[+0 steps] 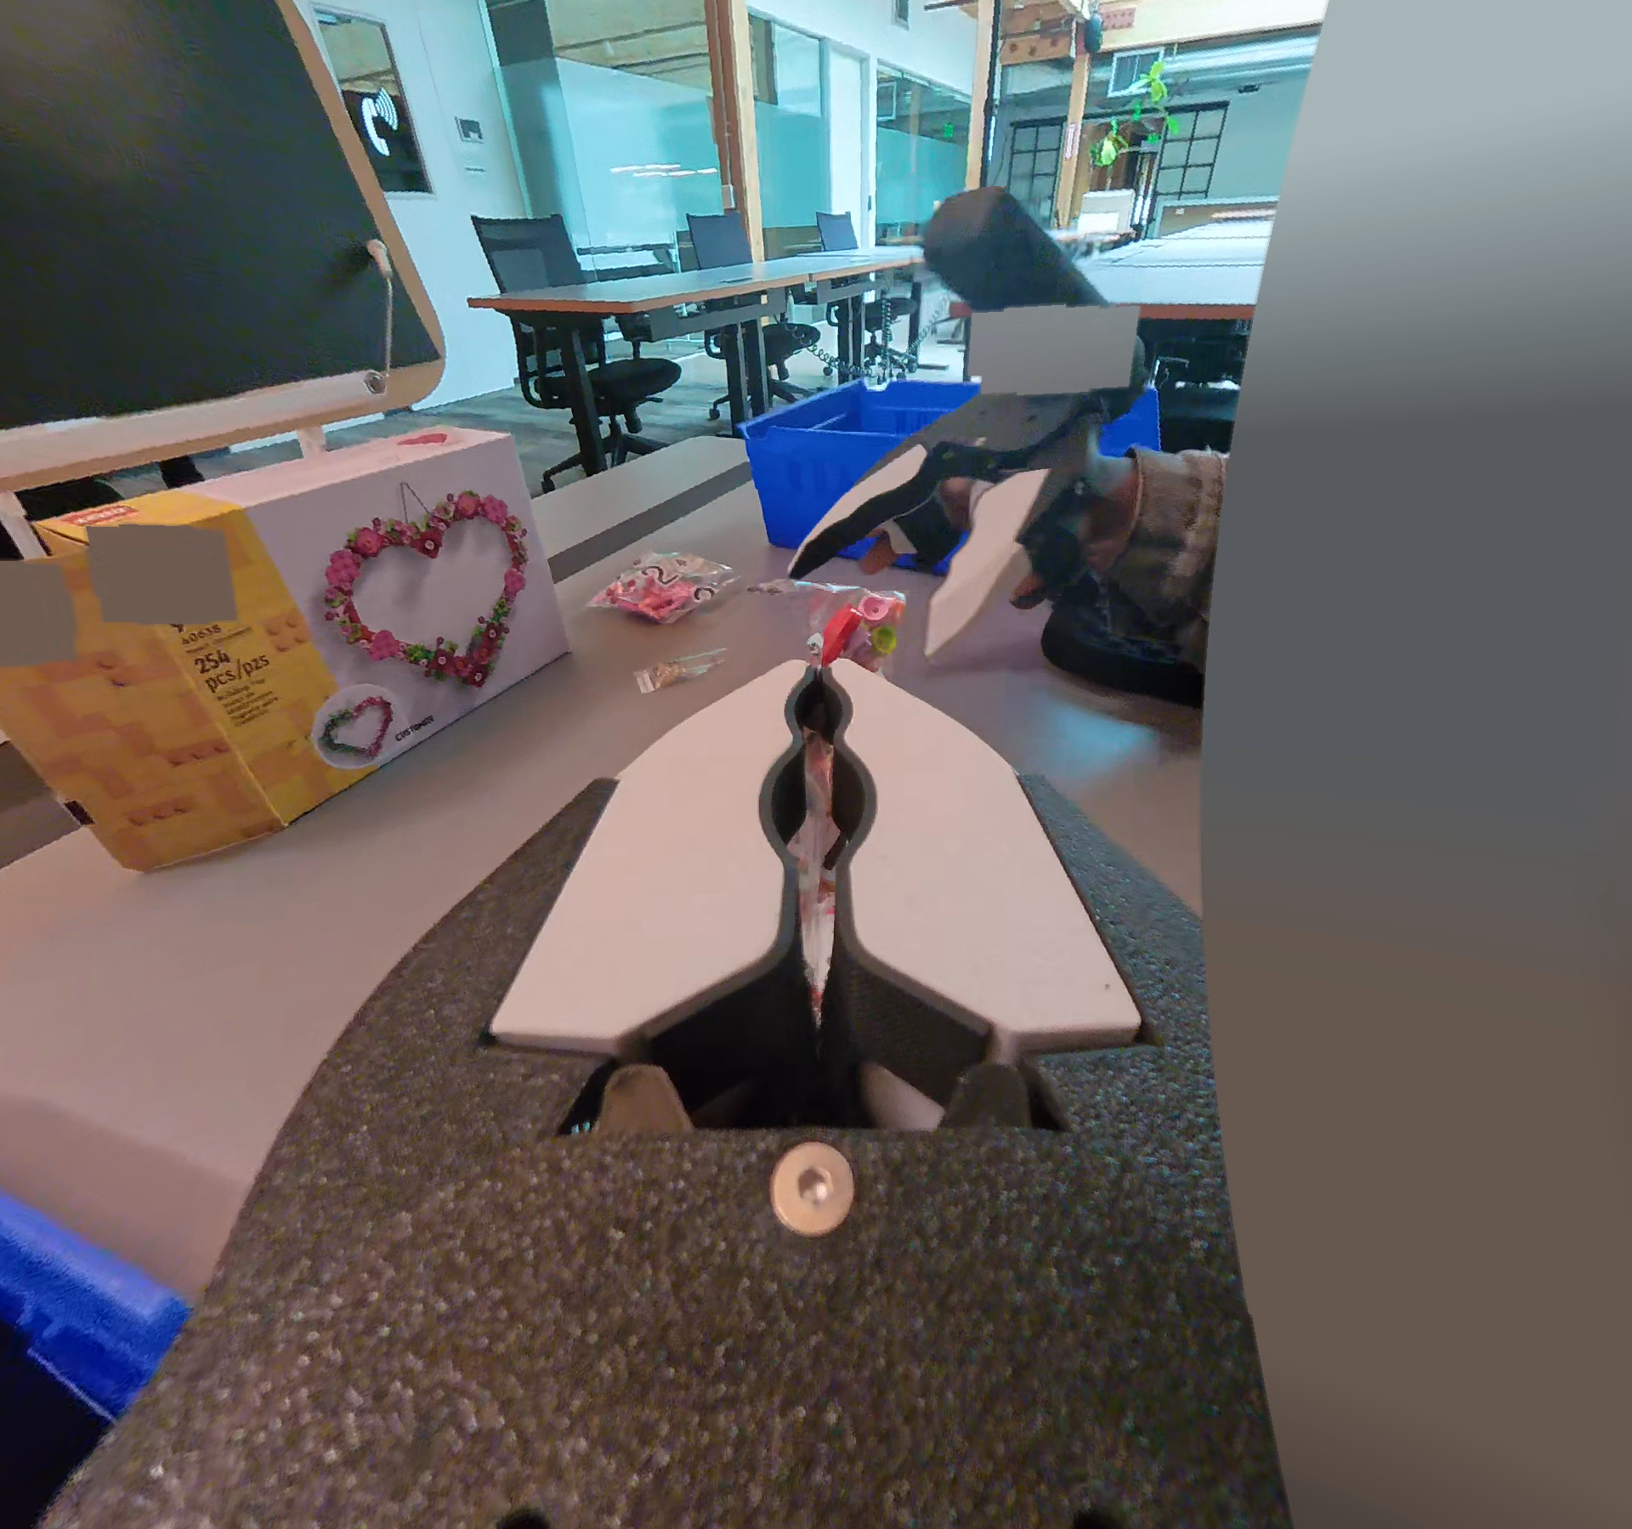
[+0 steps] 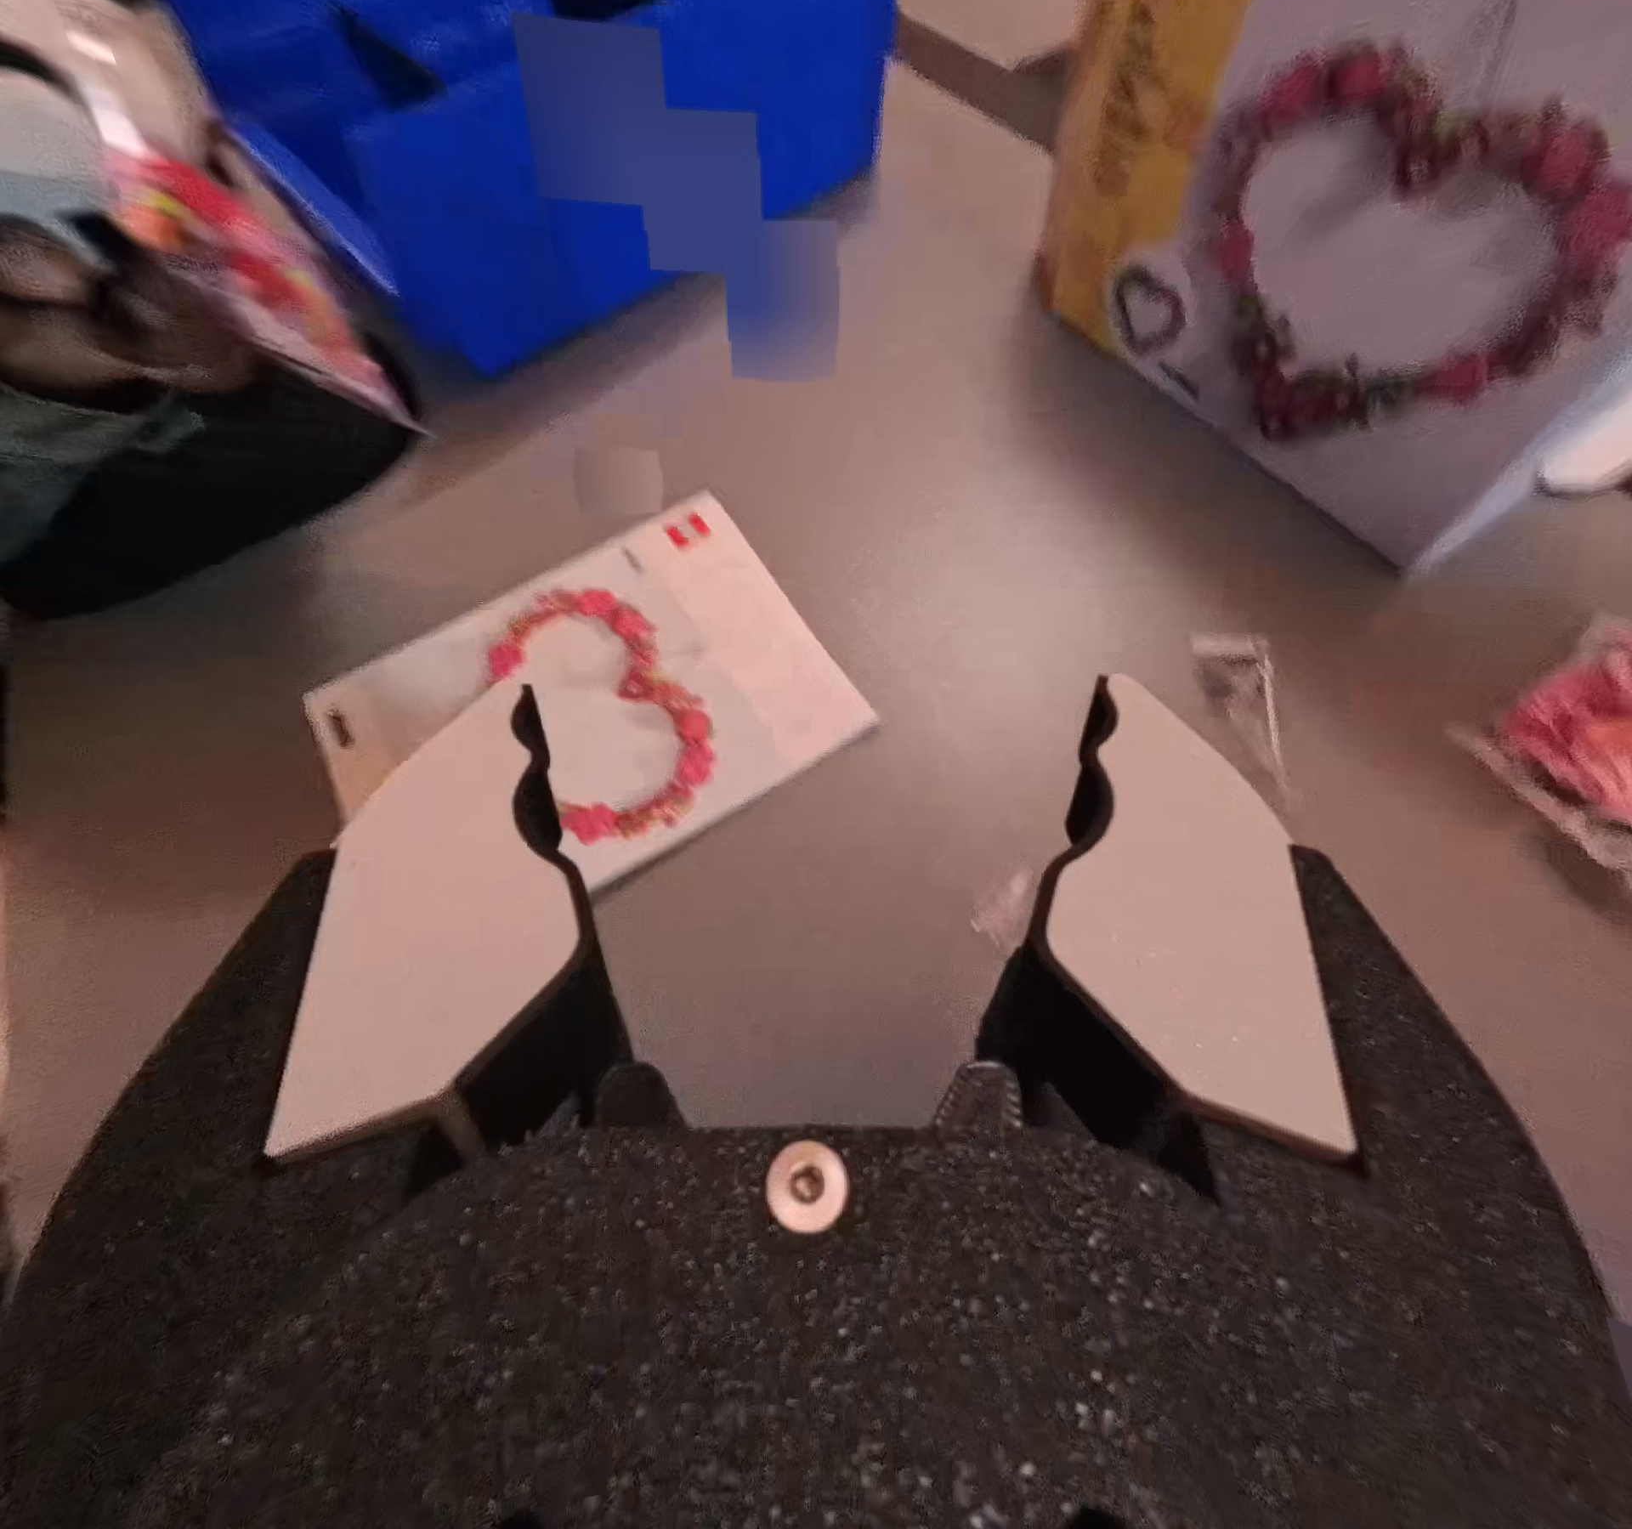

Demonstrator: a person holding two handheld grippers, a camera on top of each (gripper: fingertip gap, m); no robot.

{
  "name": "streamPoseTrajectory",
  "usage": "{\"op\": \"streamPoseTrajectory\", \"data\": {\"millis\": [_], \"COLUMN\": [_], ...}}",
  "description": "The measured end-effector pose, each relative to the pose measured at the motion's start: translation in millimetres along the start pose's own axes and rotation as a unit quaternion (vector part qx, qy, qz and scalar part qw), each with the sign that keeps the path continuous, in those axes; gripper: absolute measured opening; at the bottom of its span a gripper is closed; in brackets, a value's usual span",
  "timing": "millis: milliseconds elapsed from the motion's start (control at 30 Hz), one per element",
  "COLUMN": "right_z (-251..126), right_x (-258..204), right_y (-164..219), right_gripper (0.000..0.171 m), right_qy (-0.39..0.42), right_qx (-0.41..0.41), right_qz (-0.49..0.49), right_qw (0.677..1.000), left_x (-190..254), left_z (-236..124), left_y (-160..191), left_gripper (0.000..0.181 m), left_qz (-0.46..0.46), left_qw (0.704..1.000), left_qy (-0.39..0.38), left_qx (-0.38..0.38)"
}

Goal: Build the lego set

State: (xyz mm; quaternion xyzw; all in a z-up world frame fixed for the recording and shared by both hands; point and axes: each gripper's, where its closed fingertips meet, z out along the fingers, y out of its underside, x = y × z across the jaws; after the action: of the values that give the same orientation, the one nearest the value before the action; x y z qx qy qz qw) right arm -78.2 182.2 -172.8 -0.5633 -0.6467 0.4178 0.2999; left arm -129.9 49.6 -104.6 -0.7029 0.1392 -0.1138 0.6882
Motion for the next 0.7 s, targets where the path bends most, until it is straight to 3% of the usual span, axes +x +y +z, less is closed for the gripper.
{"op": "streamPoseTrajectory", "data": {"millis": [100,200,300,367,500,700], "right_z": [4.2,28.4,46.5,57.1,55.6,63.4], "right_x": [-62.6,-107.1,-128.7,-135.5,-148.7,-162.6], "right_y": [-45.6,-58.4,-77.5,-84.5,-91.8,-91.7], "right_gripper": [0.099,0.093,0.075,0.067,0.021,0.016], "right_qy": [-0.103,-0.162,-0.190,-0.197,-0.219,-0.273], "right_qx": [0.143,0.187,0.248,0.259,0.290,0.275], "right_qz": [-0.020,-0.006,0.010,0.010,-0.009,0.010], "right_qw": [0.984,0.969,0.950,0.946,0.932,0.922], "left_x": [-2.6,-3.4,0.7,6.3,11.2,3.9], "left_z": [-1.2,-2.7,-2.3,-2.4,-9.8,-25.1], "left_y": [-12.4,-28.4,-39.4,-43.8,-46.7,-41.8], "left_gripper": [0.000,0.000,0.000,0.000,0.000,0.006], "left_qz": [-0.030,-0.055,-0.054,-0.054,-0.055,-0.045], "left_qw": [0.999,0.995,0.995,0.994,0.994,0.995], "left_qy": [-0.001,0.002,0.003,0.007,0.001,-0.033], "left_qx": [0.038,0.077,0.089,0.092,0.096,0.082]}}
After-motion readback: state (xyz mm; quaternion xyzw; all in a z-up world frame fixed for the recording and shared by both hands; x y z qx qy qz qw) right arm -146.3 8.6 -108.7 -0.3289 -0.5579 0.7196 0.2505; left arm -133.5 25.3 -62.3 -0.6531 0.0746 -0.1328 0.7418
